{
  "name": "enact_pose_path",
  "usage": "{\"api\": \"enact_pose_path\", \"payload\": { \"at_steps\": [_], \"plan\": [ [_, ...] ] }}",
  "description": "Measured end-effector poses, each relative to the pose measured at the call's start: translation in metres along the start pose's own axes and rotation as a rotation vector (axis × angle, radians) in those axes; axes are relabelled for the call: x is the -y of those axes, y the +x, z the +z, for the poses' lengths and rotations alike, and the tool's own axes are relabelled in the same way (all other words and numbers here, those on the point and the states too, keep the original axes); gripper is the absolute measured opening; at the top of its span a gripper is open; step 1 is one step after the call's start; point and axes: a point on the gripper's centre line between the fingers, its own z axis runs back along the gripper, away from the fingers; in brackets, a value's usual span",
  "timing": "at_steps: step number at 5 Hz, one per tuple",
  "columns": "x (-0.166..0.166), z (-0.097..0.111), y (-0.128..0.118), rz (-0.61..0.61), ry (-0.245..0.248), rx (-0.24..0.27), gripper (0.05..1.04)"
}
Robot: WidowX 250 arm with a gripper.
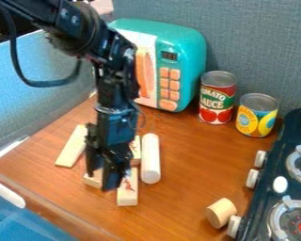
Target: Put the square cube on top of the rectangular cube
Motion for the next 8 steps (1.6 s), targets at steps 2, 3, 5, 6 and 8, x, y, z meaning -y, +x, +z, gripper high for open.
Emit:
{"api": "enact_pose_path", "payload": {
  "at_steps": [2, 3, 5, 6, 8],
  "plan": [
    [-0.008, 0.003, 0.019, -0.031, -0.02, 0.092, 0.586],
    [0.011, 0.014, 0.024, -0.126, -0.02, 0.135, 0.586],
    [0.032, 0.009, 0.022, -0.213, -0.025, 0.133, 0.586],
    [0.023, 0.0, 0.019, -0.173, -0.053, 0.106, 0.586],
    [0.007, -0.008, 0.023, -0.112, -0.069, 0.094, 0.586]
  ]
}}
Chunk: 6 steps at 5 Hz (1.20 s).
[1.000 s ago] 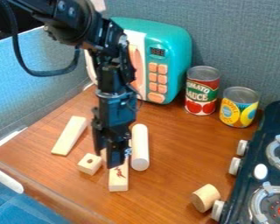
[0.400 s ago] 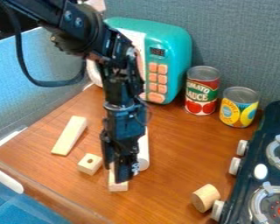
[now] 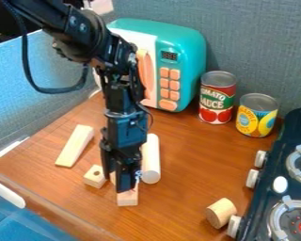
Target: Put the square cube on top of the rectangular cube
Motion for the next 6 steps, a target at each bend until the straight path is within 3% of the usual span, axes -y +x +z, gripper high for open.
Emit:
{"api": "enact_pose_path", "payload": {
  "at_steps": [2, 3, 4, 5, 6],
  "plan": [
    [-0.001, -0.001, 0.002, -0.006, 0.008, 0.006, 0.586],
    [0.001, -0.002, 0.004, -0.021, 0.014, 0.003, 0.653],
    [0.002, -0.007, 0.003, -0.033, 0.004, 0.004, 0.95],
    [0.001, -0.008, 0.0, -0.012, -0.039, 0.027, 1.007],
    [-0.003, 0.003, -0.006, 0.01, -0.055, 0.05, 1.001]
  ]
}}
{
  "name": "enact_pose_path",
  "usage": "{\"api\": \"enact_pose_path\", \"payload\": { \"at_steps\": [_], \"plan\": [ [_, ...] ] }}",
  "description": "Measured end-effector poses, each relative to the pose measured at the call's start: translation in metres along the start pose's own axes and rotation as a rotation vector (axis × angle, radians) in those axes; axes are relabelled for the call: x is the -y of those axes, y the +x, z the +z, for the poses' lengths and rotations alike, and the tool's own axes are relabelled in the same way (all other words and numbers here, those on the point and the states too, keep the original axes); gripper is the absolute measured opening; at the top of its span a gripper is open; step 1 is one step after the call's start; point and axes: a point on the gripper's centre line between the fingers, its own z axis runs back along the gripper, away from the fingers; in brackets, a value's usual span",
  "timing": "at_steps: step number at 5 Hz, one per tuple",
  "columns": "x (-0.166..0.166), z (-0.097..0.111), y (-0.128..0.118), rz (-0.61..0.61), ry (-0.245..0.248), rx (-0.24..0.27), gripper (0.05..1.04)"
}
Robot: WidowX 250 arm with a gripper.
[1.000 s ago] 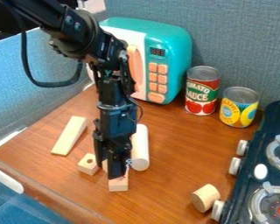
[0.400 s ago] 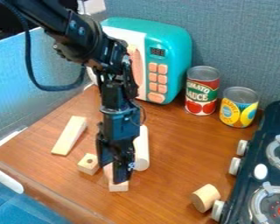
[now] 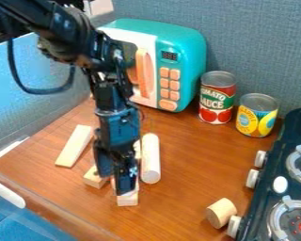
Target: Put the square cube on top of the rectangular cube
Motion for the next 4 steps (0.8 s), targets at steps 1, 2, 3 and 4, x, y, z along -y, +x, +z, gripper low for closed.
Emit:
{"api": "enact_pose_path", "payload": {
  "at_steps": [1, 2, 3, 4],
  "plan": [
    [-0.004, 0.018, -0.004, 0.007, 0.0, 0.027, 1.001],
    [-0.012, 0.039, -0.01, 0.07, -0.013, 0.112, 1.001],
    [-0.014, 0.06, -0.012, 0.083, 0.006, 0.189, 1.001],
    [-0.017, 0.061, -0.016, 0.102, 0.029, 0.173, 1.001]
  ]
}}
